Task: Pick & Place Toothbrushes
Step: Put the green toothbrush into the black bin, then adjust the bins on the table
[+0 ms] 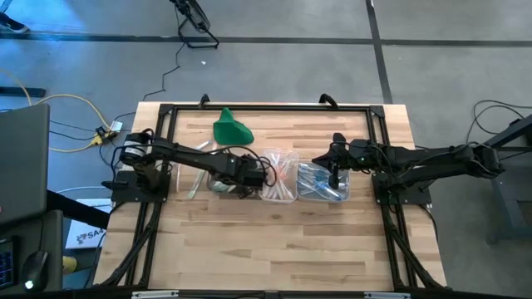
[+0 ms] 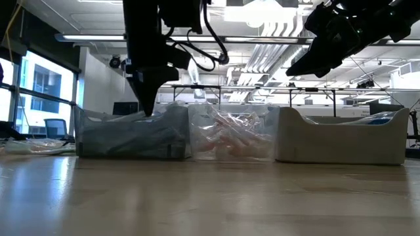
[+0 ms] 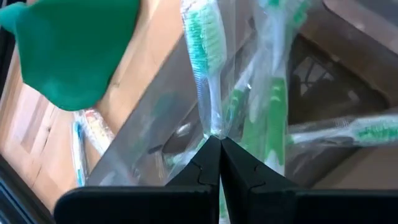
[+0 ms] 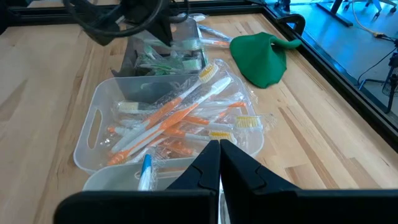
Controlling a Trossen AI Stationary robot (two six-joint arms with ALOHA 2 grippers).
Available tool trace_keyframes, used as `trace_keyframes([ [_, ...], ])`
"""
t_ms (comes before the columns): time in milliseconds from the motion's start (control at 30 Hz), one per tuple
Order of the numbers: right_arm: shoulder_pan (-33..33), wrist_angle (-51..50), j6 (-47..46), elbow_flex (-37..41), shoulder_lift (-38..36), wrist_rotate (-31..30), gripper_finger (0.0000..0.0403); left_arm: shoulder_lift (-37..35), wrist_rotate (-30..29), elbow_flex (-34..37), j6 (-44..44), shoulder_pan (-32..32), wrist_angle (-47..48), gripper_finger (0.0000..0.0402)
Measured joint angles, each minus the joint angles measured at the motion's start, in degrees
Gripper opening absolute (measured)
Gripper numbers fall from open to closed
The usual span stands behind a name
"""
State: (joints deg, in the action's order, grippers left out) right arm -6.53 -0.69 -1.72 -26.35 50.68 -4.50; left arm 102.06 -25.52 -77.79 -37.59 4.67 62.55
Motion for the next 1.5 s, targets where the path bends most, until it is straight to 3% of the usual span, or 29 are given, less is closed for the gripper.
trace_keyframes([
  [267, 0.0, 0.0, 0.0, 0.0, 0.0, 0.0, 0.0003, 0.0, -0.4, -0.1, -1.4, -0.3, -0.6, 0.0009],
  [567, 0.0, 0.0, 0.0, 0.0, 0.0, 0.0, 0.0003, 0.0, -1.0, -0.1, -1.2, -0.3, -0.8, 0.0109],
  [700, 0.0, 0.0, 0.0, 0.0, 0.0, 0.0, 0.0003, 0.0, -0.8, -0.1, 0.1, -0.2, -2.2, 0.0128],
  [1167, 0.0, 0.0, 0.0, 0.0, 0.0, 0.0, 0.0003, 0.0, -0.2, -0.1, -0.6, -0.2, -3.1, 0.0106],
  [1500, 0.0, 0.0, 0.0, 0.0, 0.0, 0.1, 0.0003, 0.0, 0.4, -5.7, 1.5, -0.2, -2.7, 0.0037],
])
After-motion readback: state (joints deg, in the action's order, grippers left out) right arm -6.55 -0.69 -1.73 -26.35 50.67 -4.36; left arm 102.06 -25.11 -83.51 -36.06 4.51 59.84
